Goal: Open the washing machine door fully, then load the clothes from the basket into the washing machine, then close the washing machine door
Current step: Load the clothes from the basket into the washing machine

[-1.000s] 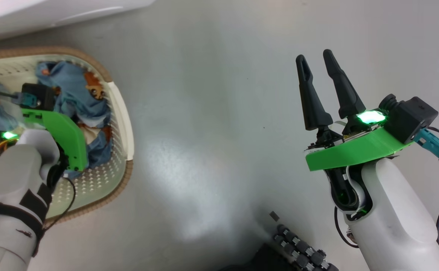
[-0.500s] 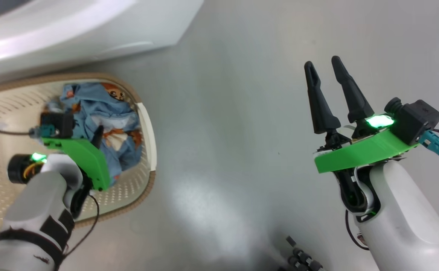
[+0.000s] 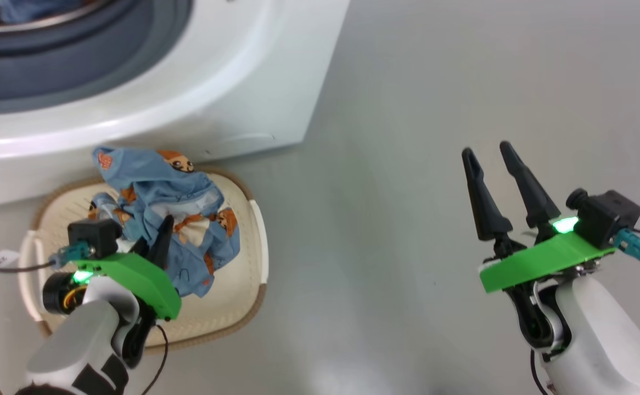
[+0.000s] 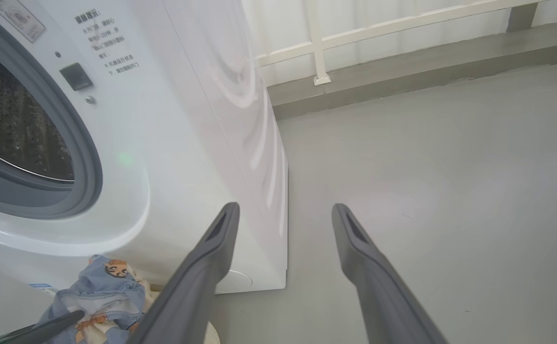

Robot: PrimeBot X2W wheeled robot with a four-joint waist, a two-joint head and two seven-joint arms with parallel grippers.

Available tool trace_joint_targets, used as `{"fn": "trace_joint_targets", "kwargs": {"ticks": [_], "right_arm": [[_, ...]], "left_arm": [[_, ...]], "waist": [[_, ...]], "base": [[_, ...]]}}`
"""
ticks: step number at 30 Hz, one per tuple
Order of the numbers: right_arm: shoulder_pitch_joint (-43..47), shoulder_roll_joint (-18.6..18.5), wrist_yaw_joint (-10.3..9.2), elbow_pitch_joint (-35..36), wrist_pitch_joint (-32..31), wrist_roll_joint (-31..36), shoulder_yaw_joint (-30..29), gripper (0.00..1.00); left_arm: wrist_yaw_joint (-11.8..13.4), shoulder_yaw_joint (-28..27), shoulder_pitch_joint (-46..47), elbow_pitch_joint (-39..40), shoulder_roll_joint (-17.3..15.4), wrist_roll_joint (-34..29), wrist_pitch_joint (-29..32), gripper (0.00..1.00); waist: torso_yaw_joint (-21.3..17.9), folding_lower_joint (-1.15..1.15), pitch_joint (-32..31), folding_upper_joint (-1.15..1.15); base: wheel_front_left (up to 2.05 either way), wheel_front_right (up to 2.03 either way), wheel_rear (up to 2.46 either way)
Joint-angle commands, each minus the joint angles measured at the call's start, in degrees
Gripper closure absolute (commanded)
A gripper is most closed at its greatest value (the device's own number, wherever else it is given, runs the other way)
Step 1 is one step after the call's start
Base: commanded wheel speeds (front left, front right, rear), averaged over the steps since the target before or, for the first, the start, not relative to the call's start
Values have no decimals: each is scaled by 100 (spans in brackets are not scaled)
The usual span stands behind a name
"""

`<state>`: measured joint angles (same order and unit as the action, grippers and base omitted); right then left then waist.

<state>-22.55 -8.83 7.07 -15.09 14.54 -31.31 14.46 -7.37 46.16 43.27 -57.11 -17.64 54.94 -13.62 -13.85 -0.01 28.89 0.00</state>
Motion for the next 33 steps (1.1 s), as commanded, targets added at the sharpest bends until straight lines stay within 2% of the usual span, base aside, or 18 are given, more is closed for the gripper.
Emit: {"fn": "trace_joint_targets", "kwargs": {"ticks": [1, 4, 8, 20, 21, 33], "right_arm": [[221, -93, 42, 79, 46, -12, 84, 0], [329, -185, 42, 22, 46, -27, 118, 0], [416, -311, 42, -35, 46, -44, 165, 0], [731, -568, 42, -117, 46, -104, 123, 0], [786, -603, 42, -103, 46, -97, 99, 0], [1016, -696, 42, -75, 46, -116, 52, 0]], "left_arm": [[-12, -191, -138, 179, -214, 32, -97, 100], [-12, -370, -310, 370, -240, 58, -130, 100], [55, -927, -606, 891, -267, -112, -135, 100], [614, -2523, -2010, 2892, -257, -1188, -137, 100], [707, -2753, -2235, 3241, -226, -1398, -137, 100], [877, -3492, -3186, 4345, -68, -2044, -138, 100]], "waist": [[357, 1, -627, 0], [465, 1, -878, 0], [597, 1, -1231, 0], [943, 1, -2148, 0], [997, 1, -2265, 0], [1143, 1, -2684, 0]], "base": [[0, 0, 0], [0, 0, 0], [0, 0, 0], [0, 0, 0], [0, 0, 0], [0, 0, 0]]}}
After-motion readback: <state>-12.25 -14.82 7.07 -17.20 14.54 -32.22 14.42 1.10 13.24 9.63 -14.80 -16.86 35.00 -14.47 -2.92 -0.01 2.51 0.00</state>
